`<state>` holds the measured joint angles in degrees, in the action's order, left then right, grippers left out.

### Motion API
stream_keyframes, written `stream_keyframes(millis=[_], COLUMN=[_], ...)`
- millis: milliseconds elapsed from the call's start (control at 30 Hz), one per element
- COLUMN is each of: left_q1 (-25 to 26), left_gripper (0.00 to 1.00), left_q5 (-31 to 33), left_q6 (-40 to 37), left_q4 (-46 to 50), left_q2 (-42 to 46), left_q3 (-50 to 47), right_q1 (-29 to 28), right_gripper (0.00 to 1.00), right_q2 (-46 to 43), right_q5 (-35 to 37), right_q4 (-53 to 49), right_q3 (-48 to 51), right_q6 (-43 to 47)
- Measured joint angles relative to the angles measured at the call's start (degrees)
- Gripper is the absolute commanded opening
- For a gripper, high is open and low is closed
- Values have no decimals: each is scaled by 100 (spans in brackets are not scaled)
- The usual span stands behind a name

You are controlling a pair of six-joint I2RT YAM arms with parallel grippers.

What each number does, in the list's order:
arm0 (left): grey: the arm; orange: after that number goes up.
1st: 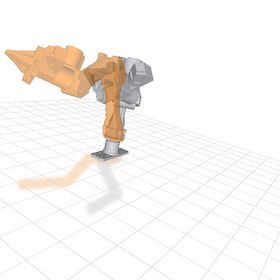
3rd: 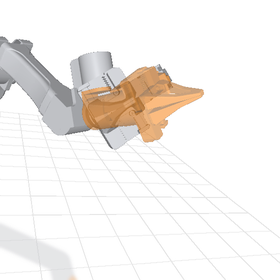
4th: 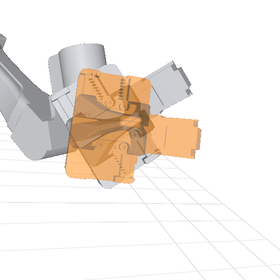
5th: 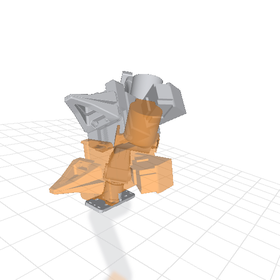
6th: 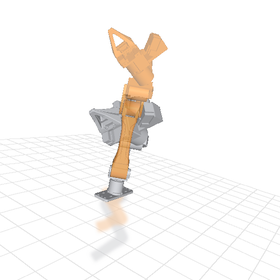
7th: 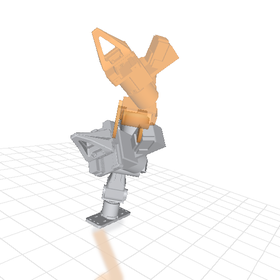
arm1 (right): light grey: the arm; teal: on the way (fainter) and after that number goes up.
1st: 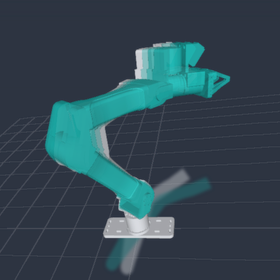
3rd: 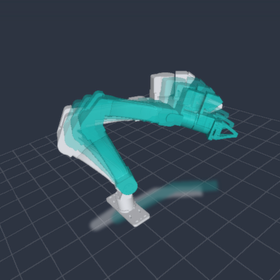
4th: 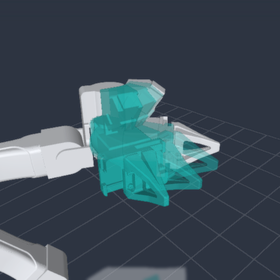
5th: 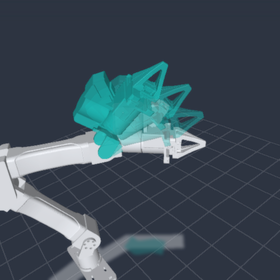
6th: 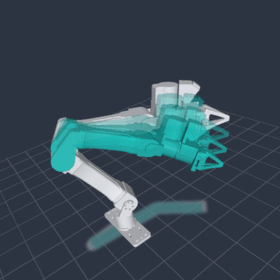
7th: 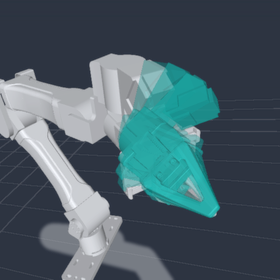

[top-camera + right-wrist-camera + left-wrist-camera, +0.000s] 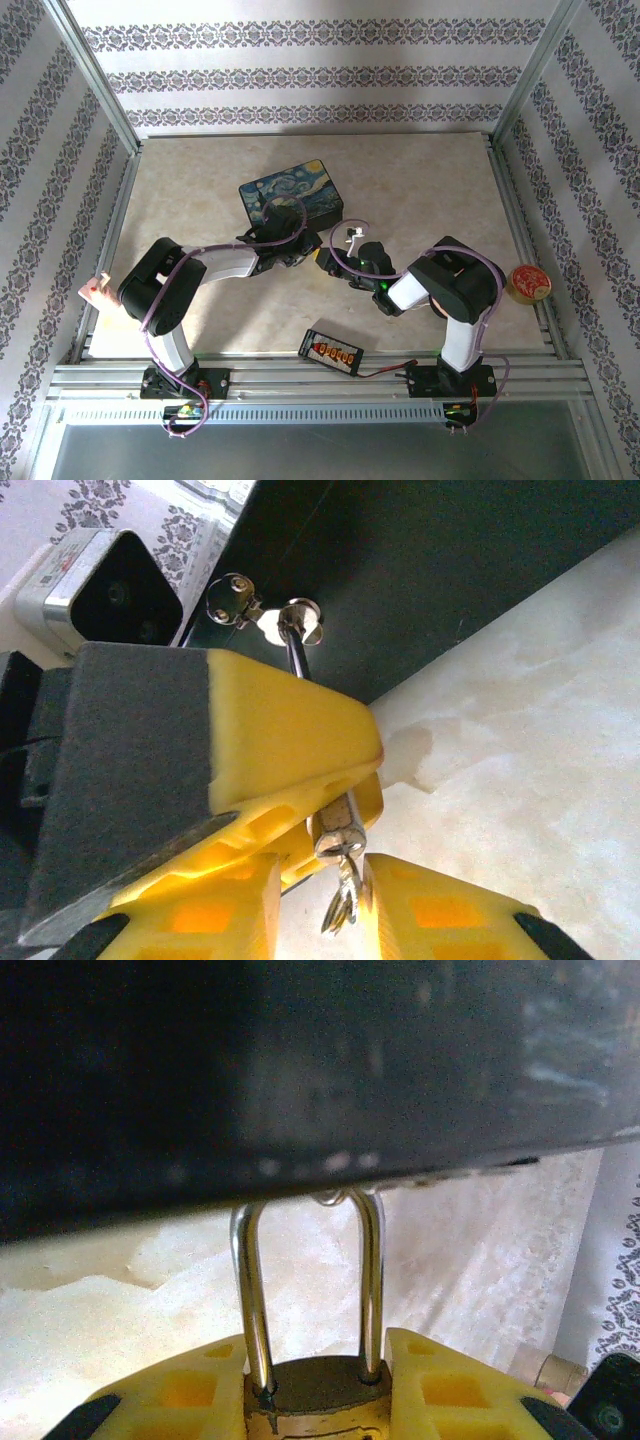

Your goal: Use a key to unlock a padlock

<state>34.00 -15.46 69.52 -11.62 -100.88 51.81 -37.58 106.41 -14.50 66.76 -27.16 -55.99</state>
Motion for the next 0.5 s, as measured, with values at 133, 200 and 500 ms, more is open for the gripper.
stream_keyframes(millis=[133, 200, 500], left_q1=[0, 0, 0], left_gripper=[0, 0, 0], left_q5=[-42, -59, -87], left_q6=[11, 13, 13], left_q4=[-85, -90, -90], left_q2=[0, 0, 0], left_q3=[-22, -22, -22], right_q1=[0, 31, 111], right_gripper=[25, 25, 17], right_q2=[33, 52, 149], right_q5=[2, 4, 52], right_q4=[111, 190, 448], right_q3=[17, 44, 114], right_q6=[-90, -122, -334])
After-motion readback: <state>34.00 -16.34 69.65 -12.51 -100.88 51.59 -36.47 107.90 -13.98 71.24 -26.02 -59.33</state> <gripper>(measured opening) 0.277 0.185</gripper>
